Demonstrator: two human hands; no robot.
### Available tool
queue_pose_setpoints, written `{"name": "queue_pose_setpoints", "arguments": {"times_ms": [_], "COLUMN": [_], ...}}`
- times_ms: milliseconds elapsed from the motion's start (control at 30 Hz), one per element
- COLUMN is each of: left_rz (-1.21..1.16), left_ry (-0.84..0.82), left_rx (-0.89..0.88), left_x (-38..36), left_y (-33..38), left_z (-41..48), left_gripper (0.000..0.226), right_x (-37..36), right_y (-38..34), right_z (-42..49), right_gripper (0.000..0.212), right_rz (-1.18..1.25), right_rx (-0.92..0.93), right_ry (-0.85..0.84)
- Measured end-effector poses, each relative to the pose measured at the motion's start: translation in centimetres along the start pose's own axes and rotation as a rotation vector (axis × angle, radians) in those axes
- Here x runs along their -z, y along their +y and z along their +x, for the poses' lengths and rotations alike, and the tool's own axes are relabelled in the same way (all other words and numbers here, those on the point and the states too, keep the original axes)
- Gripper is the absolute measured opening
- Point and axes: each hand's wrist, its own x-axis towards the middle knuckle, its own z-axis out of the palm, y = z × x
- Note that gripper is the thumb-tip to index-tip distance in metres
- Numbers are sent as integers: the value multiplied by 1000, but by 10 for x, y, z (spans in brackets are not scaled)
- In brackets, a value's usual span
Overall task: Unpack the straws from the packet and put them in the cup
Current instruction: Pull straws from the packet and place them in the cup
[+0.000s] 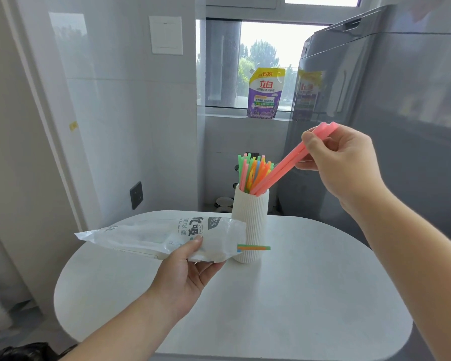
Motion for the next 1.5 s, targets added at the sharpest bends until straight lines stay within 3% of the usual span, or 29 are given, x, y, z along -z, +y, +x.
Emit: {"name": "queue_pose_setpoints", "arguments": {"times_ms": [567,700,833,967,1133,1300,1400,1500], "left_rz": [20,34,44,52,59,71,79,99], "left_ry": [-18,-22,-27,-24,-32,-29,-28,-27], "left_rx": [8,8,11,12,6,-1,-17,-58], "left_x": [-1,-1,-2,-2,0,1,0,-1], "left_y": [-1,-1,-1,-1,0,0,0,0], "left_z": [-2,-3,-3,-3,-3,-1,-1,-1], "left_gripper": [30,27,26,25,27,29,28,28], "right_x": [-20,-33,-49,-59,-61,-55,-55,-57], "right_y": [1,10,23,39,57,58,61,72], "right_z": [27,31,32,29,15,-10,-44,-79], "right_gripper": [13,18,47,37,50,57,44,25], "right_rz": [-121,-254,-466,-669,-802,-610,-459,-356], "right_rx": [40,34,196,333,369,431,431,237], "right_ry": [-179,-238,-213,-285,-455,-262,-67,26]}}
